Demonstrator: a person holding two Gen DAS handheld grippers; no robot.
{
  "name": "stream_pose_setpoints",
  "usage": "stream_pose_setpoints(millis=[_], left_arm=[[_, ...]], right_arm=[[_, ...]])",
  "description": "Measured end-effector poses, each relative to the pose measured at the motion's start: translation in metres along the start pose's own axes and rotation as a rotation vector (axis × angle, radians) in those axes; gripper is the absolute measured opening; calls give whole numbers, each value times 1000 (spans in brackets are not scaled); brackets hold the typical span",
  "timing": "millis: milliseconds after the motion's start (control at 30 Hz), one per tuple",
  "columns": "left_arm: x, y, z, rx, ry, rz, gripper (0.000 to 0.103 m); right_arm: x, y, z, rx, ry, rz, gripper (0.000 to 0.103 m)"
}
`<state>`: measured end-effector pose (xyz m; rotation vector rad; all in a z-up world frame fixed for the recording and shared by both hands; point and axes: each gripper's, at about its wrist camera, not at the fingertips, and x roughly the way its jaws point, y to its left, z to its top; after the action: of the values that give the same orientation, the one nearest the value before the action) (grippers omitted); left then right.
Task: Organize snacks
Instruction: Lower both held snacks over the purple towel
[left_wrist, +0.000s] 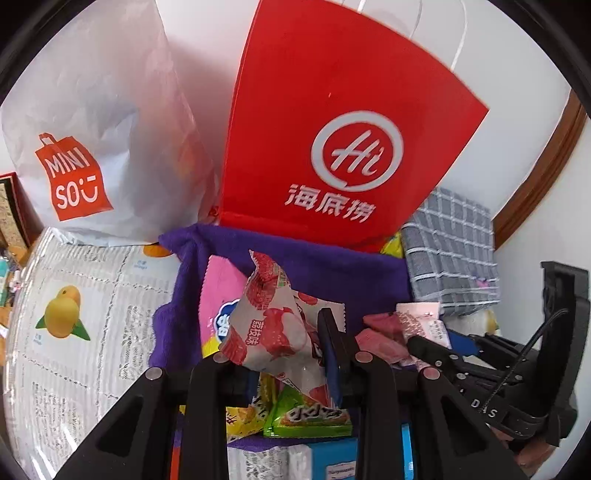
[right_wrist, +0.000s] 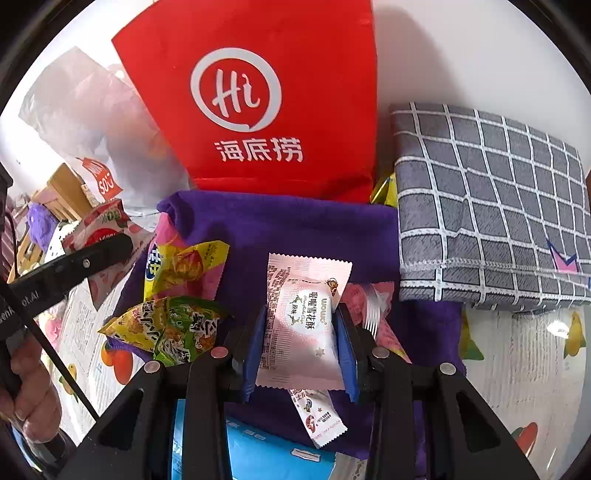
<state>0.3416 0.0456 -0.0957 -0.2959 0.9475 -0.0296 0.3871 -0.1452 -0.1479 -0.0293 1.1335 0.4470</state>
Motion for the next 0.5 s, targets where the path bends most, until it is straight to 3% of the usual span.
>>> stream_pose_setpoints(millis=[500], left_arm=[[11,-12,-6,31,53,-9,27]], right_arm=[[13,-2,-2,-2,39,-45,39]])
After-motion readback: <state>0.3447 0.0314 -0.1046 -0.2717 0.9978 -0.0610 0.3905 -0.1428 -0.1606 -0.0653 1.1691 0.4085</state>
